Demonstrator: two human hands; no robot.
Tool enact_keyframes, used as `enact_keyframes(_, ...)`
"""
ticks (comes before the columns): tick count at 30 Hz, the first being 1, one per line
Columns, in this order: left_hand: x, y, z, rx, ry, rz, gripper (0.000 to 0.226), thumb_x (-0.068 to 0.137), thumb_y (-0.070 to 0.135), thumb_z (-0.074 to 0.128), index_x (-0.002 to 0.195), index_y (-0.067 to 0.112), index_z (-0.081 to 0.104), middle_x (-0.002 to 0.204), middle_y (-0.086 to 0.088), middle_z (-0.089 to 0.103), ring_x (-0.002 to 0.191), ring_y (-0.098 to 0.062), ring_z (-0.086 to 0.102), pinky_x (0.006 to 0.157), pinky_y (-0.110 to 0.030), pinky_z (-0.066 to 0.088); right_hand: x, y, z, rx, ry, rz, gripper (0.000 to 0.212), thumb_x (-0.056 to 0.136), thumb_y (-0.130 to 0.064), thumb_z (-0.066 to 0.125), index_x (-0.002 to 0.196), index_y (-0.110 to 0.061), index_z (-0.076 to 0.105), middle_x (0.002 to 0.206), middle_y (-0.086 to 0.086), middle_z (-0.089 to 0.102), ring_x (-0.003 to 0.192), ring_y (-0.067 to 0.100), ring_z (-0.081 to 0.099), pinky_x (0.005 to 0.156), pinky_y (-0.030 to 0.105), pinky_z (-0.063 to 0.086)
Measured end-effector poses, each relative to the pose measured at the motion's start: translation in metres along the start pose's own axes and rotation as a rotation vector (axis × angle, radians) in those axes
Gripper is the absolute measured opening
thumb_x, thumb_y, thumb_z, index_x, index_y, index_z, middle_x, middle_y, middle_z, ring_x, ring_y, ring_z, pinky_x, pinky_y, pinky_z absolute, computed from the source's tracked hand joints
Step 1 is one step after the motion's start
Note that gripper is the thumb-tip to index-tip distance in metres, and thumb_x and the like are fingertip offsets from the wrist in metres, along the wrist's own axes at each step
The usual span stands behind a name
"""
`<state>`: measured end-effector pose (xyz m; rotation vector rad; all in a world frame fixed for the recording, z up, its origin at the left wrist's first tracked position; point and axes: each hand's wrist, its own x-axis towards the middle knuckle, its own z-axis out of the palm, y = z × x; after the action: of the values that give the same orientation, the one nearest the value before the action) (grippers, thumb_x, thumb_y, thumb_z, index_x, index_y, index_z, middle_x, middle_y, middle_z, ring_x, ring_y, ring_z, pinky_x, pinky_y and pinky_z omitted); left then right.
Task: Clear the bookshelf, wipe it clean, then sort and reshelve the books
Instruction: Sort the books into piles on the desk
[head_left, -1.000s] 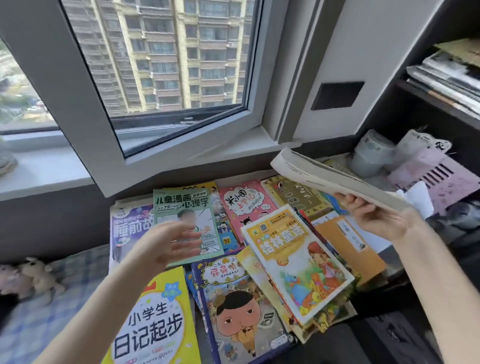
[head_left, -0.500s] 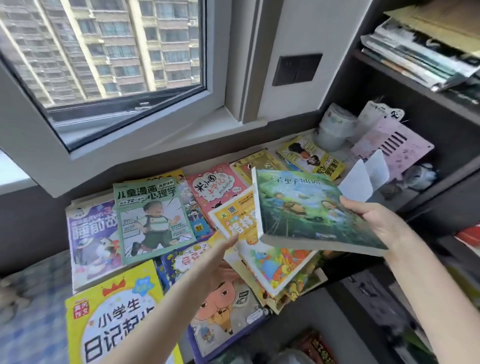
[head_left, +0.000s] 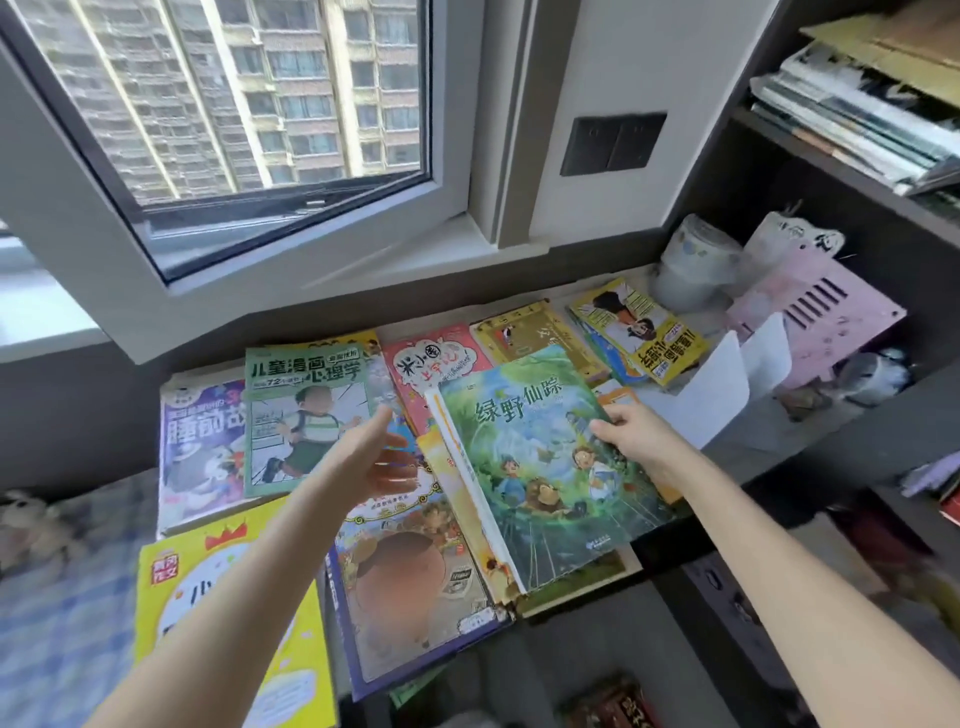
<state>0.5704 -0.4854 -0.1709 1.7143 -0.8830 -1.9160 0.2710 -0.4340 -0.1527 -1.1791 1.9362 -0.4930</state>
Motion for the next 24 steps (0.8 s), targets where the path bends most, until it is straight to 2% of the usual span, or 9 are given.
enact_keyframes(3, -0.006, 0.006, -0.009, 0.054, 0.056, 0.075, 0.048, 0.102, 0.04, 0.039, 0.111, -0.004, 0.056, 0.106, -0.022, 0.058, 0.085, -0.031, 0.061, 0.079, -0.043, 0.053, 0.005, 0.0, 0.003, -0.278, 0.02, -0.062, 0.033, 0.097, -0.028, 0.053, 0.065, -0.025, 0.051, 0.063, -0.002, 0.049, 0.06, 0.016, 0.046, 0.056, 0.03, 0.028)
enact_keyframes(6, -0.009, 0.019, -0.01, 0.124, 0.073, 0.137, 0.036, 0.101, 0.035, 0.043, 0.1, 0.003, 0.06, 0.11, -0.022, 0.062, 0.091, -0.03, 0.061, 0.078, -0.038, 0.053, 0.003, -0.005, 0.001, -0.325, -0.024, -0.075, 0.028, 0.097, -0.031, 0.054, 0.069, -0.025, 0.056, 0.065, -0.002, 0.055, 0.063, 0.018, 0.052, 0.056, 0.029, 0.033)
enact_keyframes(9, -0.007, 0.037, -0.008, 0.195, 0.068, 0.176, 0.032, 0.1, 0.032, 0.047, 0.1, 0.004, 0.062, 0.106, -0.018, 0.066, 0.093, -0.029, 0.062, 0.082, -0.036, 0.051, -0.002, -0.02, -0.012, -0.361, -0.127, -0.042, 0.018, 0.097, -0.026, 0.054, 0.105, -0.017, 0.067, 0.097, 0.002, 0.066, 0.089, 0.019, 0.062, 0.071, 0.027, 0.048)
enact_keyframes(11, -0.005, 0.051, -0.008, 0.234, 0.045, 0.207, 0.03, 0.099, 0.029, 0.049, 0.104, 0.003, 0.063, 0.105, -0.016, 0.067, 0.096, -0.029, 0.064, 0.086, -0.037, 0.051, 0.006, -0.021, -0.026, -0.192, -0.018, 0.02, 0.031, 0.098, -0.019, 0.051, 0.125, -0.006, 0.061, 0.098, 0.011, 0.066, 0.083, 0.022, 0.061, 0.061, 0.024, 0.045)
enact_keyframes(15, 0.009, 0.079, -0.006, 0.299, 0.006, 0.259, 0.023, 0.099, 0.024, 0.05, 0.103, 0.005, 0.064, 0.104, -0.014, 0.068, 0.098, -0.029, 0.065, 0.092, -0.042, 0.052, 0.038, -0.014, -0.054, 0.193, 0.361, 0.168, 0.029, 0.097, -0.005, 0.042, 0.113, 0.007, 0.063, 0.077, 0.016, 0.061, 0.06, 0.022, 0.051, 0.05, 0.028, 0.04)
enact_keyframes(18, 0.02, 0.094, 0.002, 0.322, -0.004, 0.285, 0.019, 0.098, 0.022, 0.052, 0.099, 0.008, 0.065, 0.103, -0.014, 0.069, 0.097, -0.03, 0.065, 0.089, -0.041, 0.053, 0.06, -0.007, -0.068, 0.42, 0.494, 0.281, 0.033, 0.094, 0.003, 0.043, 0.122, 0.014, 0.056, 0.1, 0.032, 0.065, 0.06, 0.028, 0.058, 0.044, 0.025, 0.035)
enact_keyframes(20, 0.026, 0.101, 0.012, 0.33, -0.017, 0.296, 0.017, 0.097, 0.022, 0.054, 0.098, 0.01, 0.066, 0.102, -0.013, 0.069, 0.094, -0.028, 0.066, 0.088, -0.041, 0.054, 0.074, -0.001, -0.073, 0.53, 0.54, 0.351, 0.03, 0.091, 0.006, 0.041, 0.112, 0.02, 0.057, 0.103, 0.033, 0.064, 0.056, 0.024, 0.057, 0.045, 0.026, 0.033)
enact_keyframes(22, 0.032, 0.107, 0.023, 0.328, -0.058, 0.302, 0.017, 0.096, 0.022, 0.055, 0.098, 0.009, 0.067, 0.101, -0.011, 0.07, 0.094, -0.027, 0.066, 0.088, -0.041, 0.054, 0.089, 0.004, -0.072, 0.682, 0.521, 0.424, 0.025, 0.091, 0.009, 0.034, 0.081, 0.001, 0.056, 0.066, 0.018, 0.059, 0.039, 0.015, 0.043, 0.038, 0.023, 0.032)
enact_keyframes(24, 0.04, 0.115, 0.035, 0.313, -0.094, 0.31, 0.018, 0.095, 0.022, 0.057, 0.1, 0.008, 0.067, 0.099, -0.012, 0.071, 0.093, -0.027, 0.067, 0.086, -0.039, 0.054, 0.111, 0.008, -0.071, 0.706, 0.527, 0.445, 0.015, 0.093, 0.005, 0.039, 0.084, -0.005, 0.048, 0.066, 0.015, 0.053, 0.05, 0.02, 0.054, 0.045, 0.024, 0.045)
